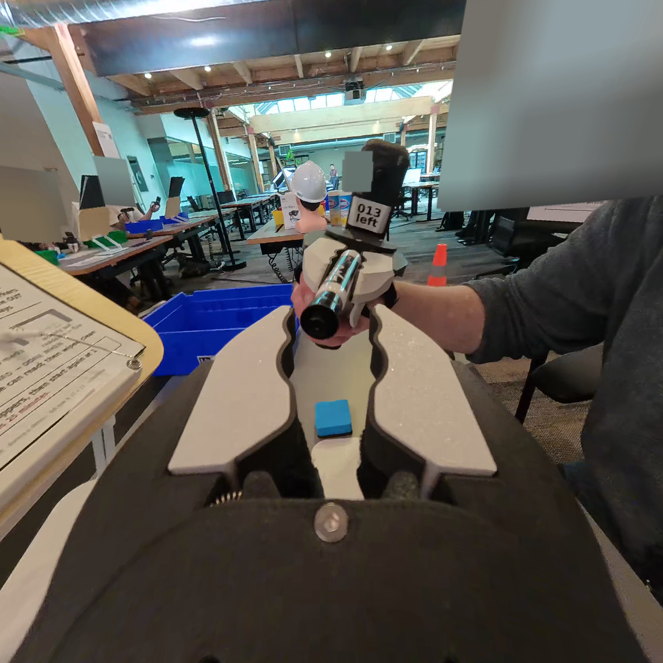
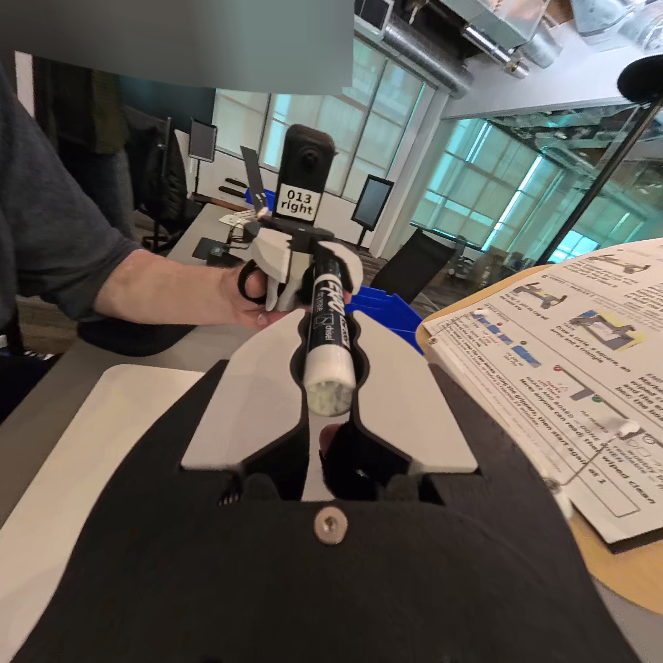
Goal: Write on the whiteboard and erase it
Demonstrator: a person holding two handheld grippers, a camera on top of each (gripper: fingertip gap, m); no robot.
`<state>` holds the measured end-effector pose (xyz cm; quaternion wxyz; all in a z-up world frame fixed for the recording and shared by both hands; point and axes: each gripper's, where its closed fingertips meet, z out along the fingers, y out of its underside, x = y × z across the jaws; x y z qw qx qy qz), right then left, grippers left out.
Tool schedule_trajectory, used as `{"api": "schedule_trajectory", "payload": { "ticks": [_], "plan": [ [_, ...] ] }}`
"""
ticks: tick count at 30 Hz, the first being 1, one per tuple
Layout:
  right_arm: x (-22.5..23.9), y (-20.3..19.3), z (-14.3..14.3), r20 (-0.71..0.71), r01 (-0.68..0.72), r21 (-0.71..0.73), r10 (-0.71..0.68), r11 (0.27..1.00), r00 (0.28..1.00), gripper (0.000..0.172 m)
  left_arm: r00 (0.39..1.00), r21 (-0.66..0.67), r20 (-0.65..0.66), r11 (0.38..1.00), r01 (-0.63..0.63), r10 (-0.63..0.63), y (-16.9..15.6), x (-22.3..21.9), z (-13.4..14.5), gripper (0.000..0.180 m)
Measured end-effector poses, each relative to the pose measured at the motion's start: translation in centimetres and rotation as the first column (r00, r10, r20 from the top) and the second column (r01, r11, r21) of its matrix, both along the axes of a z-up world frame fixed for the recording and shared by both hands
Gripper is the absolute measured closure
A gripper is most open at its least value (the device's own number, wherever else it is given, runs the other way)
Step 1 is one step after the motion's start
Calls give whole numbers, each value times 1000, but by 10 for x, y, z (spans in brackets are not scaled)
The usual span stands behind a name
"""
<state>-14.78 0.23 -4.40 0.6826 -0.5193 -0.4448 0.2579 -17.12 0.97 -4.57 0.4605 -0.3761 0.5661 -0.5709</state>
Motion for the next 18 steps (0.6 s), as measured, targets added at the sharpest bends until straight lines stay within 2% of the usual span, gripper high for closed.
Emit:
{"api": "schedule_trajectory", "payload": {
  "ticks": [1,7,18],
  "plan": [
    [-1,-3,-2,-4,-22,-14,21,1000,1000,151,1000,5,8,1000,7,-7,-3,0,1,143],
    [-7,-12,-12,11,-92,-50,93,994,996,151,998,55,-19,997,59,-58,-14,2,-7,160],
    [-10,-22,-5,-81,-172,-34,169,985,982,151,996,98,-27,991,89,-87,-27,-2,-3,155]
  ]
}}
